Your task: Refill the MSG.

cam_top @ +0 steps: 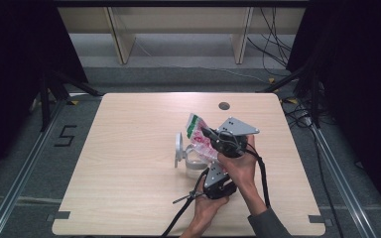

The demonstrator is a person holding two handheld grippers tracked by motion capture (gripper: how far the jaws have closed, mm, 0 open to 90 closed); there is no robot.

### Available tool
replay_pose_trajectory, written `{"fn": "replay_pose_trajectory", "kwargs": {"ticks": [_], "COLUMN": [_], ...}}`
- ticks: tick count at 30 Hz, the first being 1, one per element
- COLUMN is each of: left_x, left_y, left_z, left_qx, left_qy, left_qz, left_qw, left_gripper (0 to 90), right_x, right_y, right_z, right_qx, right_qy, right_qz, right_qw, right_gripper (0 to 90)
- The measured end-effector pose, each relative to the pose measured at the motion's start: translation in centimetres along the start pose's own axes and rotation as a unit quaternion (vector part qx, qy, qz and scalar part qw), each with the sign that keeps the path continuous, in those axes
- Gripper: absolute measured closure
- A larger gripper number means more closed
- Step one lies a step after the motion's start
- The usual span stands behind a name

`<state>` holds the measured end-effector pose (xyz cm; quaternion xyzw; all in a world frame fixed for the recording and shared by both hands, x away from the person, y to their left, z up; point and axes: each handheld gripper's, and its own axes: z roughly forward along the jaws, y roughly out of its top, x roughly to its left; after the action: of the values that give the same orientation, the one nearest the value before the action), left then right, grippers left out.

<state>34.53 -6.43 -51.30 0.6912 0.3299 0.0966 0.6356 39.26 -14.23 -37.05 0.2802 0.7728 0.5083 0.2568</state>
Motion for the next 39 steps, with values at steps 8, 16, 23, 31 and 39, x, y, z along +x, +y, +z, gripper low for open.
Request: {"fn": "replay_pose_trajectory", "kwargs": {"ticks": [8, 16, 23, 31, 39], "left_x": [0.10, 0.09, 0.11, 0.08, 0.09], "left_y": [0.06, 0.11, 0.13, 0.18, 0.18], "left_z": [0.00, -0.04, 0.01, -0.06, -0.03], "left_qx": [0.001, -0.003, -0.003, -0.006, -0.008], "left_qy": [-0.001, -0.001, -0.002, -0.003, -0.003], "left_qz": [0.000, -0.001, -0.001, -0.005, -0.006], "left_qw": [1.0000, 1.0000, 1.0000, 1.0000, 0.9999], "left_gripper": [79.5, 79.4, 79.4, 79.4, 79.4], "right_x": [-0.04, 0.22, 0.10, 0.24, 0.36], "right_y": [0.00, 0.09, 0.07, 0.16, 0.14], "right_z": [0.19, 0.23, 0.34, 0.34, 0.34], "right_qx": [-0.005, -0.004, -0.007, -0.004, -0.005], "right_qy": [-0.003, -0.003, 0.001, -0.004, -0.005], "right_qz": [0.000, -0.003, -0.004, -0.006, 0.004], "right_qw": [1.0000, 1.0000, 1.0000, 1.0000, 1.0000], "right_gripper": [90.0, 90.0, 90.0, 90.0, 90.0]}}
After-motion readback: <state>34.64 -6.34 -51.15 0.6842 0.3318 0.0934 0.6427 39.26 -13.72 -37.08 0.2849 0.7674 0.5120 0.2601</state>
